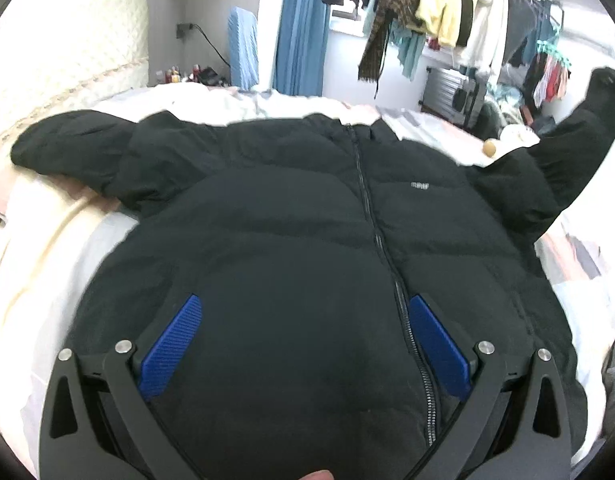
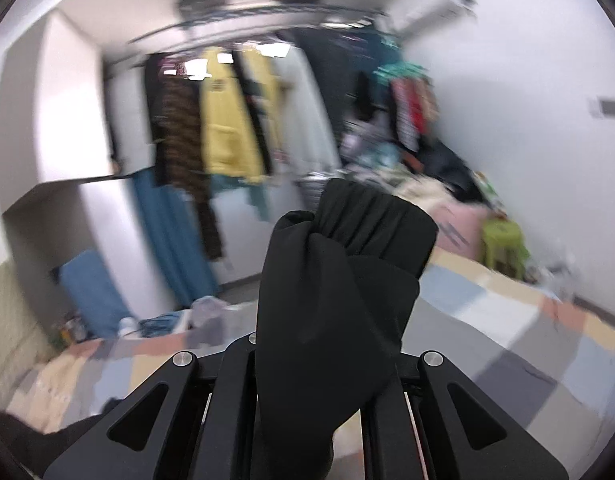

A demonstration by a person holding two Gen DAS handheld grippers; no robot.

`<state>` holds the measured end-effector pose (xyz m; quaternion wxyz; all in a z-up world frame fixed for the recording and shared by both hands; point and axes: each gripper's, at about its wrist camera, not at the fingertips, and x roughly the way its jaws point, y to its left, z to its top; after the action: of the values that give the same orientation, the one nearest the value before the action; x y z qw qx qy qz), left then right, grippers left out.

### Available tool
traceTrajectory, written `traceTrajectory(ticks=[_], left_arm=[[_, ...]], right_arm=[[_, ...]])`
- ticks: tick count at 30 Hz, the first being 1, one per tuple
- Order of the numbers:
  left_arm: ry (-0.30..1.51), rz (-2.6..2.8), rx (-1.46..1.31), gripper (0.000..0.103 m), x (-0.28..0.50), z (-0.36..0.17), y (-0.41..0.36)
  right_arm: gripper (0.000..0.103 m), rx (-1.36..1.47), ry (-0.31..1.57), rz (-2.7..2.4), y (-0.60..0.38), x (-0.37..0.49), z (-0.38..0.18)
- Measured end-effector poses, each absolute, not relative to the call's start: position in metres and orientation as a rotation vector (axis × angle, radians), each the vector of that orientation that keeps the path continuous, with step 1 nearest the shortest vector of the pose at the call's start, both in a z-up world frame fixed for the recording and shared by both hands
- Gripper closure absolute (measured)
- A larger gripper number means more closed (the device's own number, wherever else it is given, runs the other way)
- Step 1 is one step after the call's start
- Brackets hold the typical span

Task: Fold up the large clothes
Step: 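Lift the held sleeve and fold it across the jacket front with the right gripper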

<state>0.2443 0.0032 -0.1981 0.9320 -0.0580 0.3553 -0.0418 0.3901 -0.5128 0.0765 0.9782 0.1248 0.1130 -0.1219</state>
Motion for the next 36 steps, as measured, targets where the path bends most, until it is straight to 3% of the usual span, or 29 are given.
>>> traceTrajectory(ticks=[7,14,25,36], left_arm=[[0.663,-0.023,-0.097,0.0,0.238,-0.182,0.024],[0.629,0.061,-0.055,0.0,0.237,-0.174,0.056],[0.641,0.136,-0.176,0.0,0.243,-0.18,0.114],[0.713,0.099,-0.302,0.0,0.259,-0.21,0.141]], right_arm=[[0.097,0.13,0.206,-0.019,-0.355,0.403,0.109],[0.097,-0.027,0.295,0.207,-0.188,0.427,0.071],[0.094,-0.184,0.515,0.424,-0.009,0.458,-0.09],[0.093,-0.228,0.742,0.422,0.033,0.478,-0.245]])
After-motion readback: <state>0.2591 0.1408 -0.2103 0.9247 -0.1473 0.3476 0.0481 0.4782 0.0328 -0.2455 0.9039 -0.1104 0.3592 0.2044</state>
